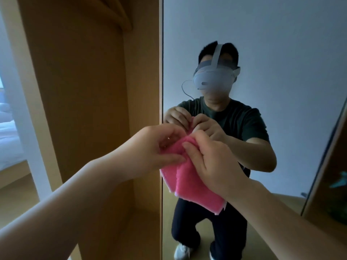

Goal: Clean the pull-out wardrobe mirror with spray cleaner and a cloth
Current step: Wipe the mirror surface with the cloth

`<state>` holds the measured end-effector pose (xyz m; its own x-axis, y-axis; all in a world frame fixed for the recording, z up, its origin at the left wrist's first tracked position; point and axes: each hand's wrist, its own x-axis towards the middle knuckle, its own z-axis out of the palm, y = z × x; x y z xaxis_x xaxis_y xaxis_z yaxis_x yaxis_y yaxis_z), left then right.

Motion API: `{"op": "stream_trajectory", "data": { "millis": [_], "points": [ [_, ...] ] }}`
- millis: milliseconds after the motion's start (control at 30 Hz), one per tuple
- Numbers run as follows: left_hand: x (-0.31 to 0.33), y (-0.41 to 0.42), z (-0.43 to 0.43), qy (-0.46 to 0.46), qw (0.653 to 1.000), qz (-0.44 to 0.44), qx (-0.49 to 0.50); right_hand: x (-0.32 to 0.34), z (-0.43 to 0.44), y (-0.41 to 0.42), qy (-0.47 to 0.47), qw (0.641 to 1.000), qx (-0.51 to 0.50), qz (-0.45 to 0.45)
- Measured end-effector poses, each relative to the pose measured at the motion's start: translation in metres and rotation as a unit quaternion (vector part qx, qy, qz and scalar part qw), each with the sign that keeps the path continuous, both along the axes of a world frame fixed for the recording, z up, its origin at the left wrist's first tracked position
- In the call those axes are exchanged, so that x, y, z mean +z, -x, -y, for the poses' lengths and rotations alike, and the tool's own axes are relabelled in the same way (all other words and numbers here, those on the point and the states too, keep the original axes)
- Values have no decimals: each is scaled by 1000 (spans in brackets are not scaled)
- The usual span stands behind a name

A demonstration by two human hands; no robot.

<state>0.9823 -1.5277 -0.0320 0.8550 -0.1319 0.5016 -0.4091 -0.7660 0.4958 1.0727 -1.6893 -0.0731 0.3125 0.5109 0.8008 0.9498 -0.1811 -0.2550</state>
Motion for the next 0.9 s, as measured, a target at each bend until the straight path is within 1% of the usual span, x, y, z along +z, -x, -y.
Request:
{"op": "stream_trajectory", "data": {
  "millis": [133,200,300,333,367,433,500,567,633,700,733,767,833,900],
  "points": [
    [111,6,7,-11,999,38,26,117,11,9,27,999,19,-19],
    [159,10,12,-6,997,61,48,165,24,13,57,997,26,-52],
    [207,19,19,26,991,115,66,209,52,13,128,985,31,-108],
    [217,22,21,43,988,129,66,218,60,14,138,983,38,-119],
    [224,24,25,58,987,135,62,224,67,15,125,982,48,-130],
    [233,26,32,77,988,124,55,234,79,14,55,985,68,-148],
    [239,26,39,93,990,100,41,245,86,15,-11,982,82,-167],
    [246,26,48,117,991,59,1,258,91,17,-48,978,86,-183],
    [255,27,61,100,994,32,-8,271,93,20,-76,981,63,-168],
    [265,27,77,29,995,84,49,285,92,24,-107,987,20,-115],
    [270,26,86,-1,988,125,90,292,92,27,-119,990,-3,-79],
    [275,25,93,-11,979,161,124,298,92,29,-126,991,-25,-41],
    [286,24,102,18,967,200,156,312,92,33,-118,992,-34,13],
    [298,24,107,55,960,214,171,322,91,37,-90,996,0,11]
  ]
}}
